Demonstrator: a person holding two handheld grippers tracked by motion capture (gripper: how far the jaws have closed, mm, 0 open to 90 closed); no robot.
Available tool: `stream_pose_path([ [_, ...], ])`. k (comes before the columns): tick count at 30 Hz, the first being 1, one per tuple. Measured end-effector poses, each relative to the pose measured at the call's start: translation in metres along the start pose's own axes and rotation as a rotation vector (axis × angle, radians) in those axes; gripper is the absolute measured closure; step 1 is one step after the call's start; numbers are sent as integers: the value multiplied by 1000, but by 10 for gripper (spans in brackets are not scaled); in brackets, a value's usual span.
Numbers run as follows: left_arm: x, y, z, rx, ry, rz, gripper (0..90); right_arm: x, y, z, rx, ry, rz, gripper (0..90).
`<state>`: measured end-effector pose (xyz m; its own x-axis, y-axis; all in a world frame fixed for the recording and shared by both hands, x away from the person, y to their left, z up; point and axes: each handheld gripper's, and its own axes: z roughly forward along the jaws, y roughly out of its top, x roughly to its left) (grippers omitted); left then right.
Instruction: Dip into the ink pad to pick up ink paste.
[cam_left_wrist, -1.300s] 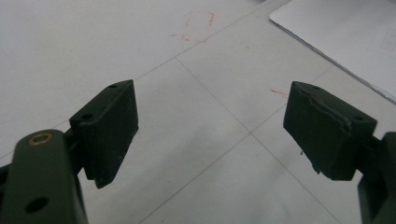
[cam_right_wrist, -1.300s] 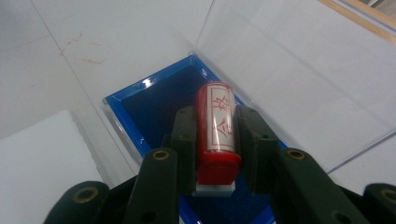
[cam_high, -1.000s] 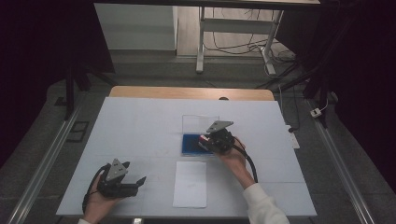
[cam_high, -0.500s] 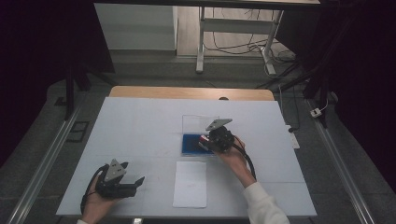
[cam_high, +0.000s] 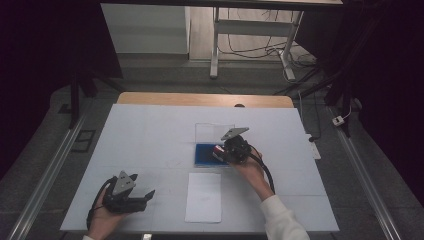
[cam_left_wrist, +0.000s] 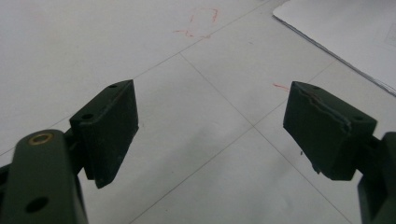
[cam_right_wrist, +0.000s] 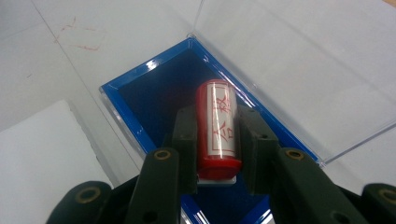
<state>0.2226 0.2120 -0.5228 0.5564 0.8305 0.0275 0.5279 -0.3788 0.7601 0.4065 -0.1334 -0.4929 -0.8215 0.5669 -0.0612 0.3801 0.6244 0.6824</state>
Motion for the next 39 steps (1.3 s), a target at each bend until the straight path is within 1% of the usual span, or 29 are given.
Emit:
stream_pose_path([
  [1,0,0,0,0,0,-1,184,0,0,0,9,-3,-6,711],
  [3,0,0,0,2,0,1,184,0,0,0,4,-4,-9,711],
  [4,-1,0,0,3,1,1,184,0,-1,0,2,0,2,711],
  [5,-1,0,0,4,1,0,184,0,-1,0,-1,-2,-1,711],
  [6,-1,0,0,4,1,0,184,0,-2,0,-6,6,8,711],
  [8,-1,0,0,5,0,1,184,1,-2,1,-8,-4,-7,711],
  [13,-1,0,1,7,1,2,185,0,-2,0,-9,2,3,711],
  [15,-1,0,1,7,2,0,184,0,-2,1,-8,1,-6,711],
  [18,-1,0,1,10,3,-2,185,0,-3,1,-12,2,6,711],
  [21,-1,0,1,10,2,1,185,1,-2,1,-8,-7,-1,710],
  [23,-1,1,1,10,3,0,185,1,-2,1,-9,-3,1,710],
  [24,0,0,1,9,4,-3,185,0,-2,0,-10,2,13,710],
  [26,0,0,2,11,2,-4,185,-1,-3,0,-16,12,20,710],
  [28,1,0,2,14,4,-5,185,-2,-3,0,-18,12,23,709],
  [37,1,0,2,14,4,-5,187,-1,-2,-1,-17,6,12,707],
  [38,1,0,2,13,4,-6,186,-1,0,-3,-27,6,8,707],
  [39,1,0,2,13,5,-7,186,-1,1,-3,-11,5,5,706],
])
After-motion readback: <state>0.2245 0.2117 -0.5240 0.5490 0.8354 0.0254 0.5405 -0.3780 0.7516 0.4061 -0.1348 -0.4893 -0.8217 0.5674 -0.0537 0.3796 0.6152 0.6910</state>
